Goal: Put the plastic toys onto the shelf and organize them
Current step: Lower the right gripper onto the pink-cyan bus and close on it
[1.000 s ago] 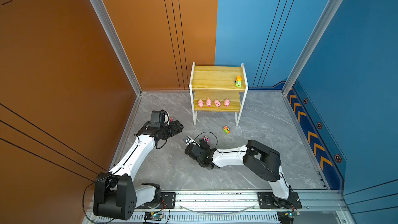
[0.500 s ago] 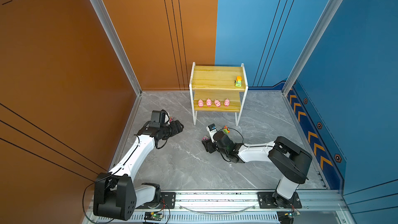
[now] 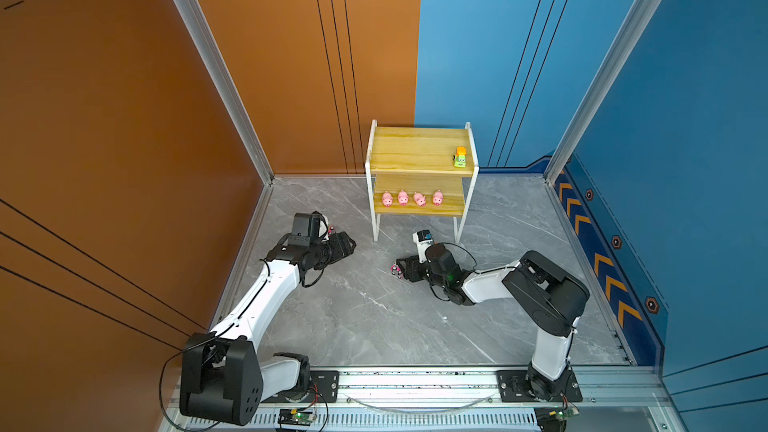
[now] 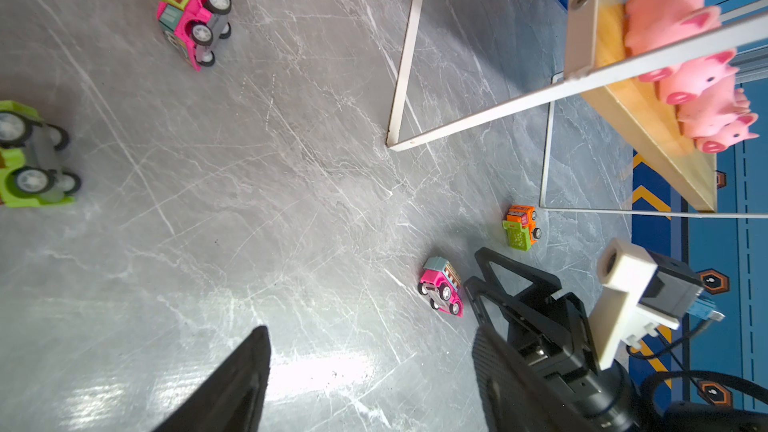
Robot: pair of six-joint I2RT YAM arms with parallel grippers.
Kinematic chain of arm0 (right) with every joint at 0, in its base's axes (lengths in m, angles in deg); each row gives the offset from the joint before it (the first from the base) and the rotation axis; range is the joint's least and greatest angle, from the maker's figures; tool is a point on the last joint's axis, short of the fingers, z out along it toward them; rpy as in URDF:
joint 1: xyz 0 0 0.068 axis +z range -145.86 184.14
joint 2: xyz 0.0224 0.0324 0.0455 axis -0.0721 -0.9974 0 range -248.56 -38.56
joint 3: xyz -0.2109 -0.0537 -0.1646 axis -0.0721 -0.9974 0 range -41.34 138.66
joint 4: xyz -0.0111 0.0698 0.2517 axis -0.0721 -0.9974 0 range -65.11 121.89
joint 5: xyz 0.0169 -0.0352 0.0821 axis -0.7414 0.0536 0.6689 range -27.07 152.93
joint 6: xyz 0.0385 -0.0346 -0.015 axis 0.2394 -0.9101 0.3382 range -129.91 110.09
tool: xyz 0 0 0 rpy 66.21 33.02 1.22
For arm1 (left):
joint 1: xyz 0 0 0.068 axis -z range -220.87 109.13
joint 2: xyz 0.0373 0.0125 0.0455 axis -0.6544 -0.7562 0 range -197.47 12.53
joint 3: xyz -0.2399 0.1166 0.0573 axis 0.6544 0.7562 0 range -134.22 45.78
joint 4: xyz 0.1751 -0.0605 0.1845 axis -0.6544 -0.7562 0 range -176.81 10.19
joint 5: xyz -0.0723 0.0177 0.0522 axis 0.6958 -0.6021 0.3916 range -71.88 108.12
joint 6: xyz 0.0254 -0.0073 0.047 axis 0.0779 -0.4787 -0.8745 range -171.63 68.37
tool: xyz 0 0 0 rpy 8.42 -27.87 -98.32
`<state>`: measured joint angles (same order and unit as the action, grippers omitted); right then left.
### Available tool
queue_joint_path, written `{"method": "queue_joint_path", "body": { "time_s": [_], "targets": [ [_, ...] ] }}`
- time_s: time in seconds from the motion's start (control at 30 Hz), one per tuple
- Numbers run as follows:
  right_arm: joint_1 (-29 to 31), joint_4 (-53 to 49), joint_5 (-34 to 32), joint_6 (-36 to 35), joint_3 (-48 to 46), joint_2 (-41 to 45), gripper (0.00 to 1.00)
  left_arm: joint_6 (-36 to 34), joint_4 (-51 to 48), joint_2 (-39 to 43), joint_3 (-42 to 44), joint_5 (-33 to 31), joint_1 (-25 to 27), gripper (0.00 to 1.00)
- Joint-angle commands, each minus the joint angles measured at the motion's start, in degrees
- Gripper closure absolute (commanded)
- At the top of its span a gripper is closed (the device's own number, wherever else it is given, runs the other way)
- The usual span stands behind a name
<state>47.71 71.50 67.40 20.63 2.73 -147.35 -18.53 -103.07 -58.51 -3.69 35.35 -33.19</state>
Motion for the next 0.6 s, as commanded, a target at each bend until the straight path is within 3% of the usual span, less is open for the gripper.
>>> {"method": "queue_joint_path", "body": {
  "time_s": [0.0, 0.33, 0.57],
  "targets": [
    [0.6, 4.1, 0.8, 0.6, -1.2, -2.2, 0.42, 0.4, 1.3, 0.0, 1.0, 1.6, 0.7, 0.22],
    [4.4, 8.5, -4.2, -2.3, -3.1, -6.2, 0.44, 0.5, 1.4, 0.1, 1.0, 1.6, 0.8, 0.22],
    [9.5, 6.8, -12.8, -7.7, -3.1, -4.8, 0.47, 0.5, 1.4, 0.4, 1.2, 1.5, 0.9, 0.22]
  ]
}}
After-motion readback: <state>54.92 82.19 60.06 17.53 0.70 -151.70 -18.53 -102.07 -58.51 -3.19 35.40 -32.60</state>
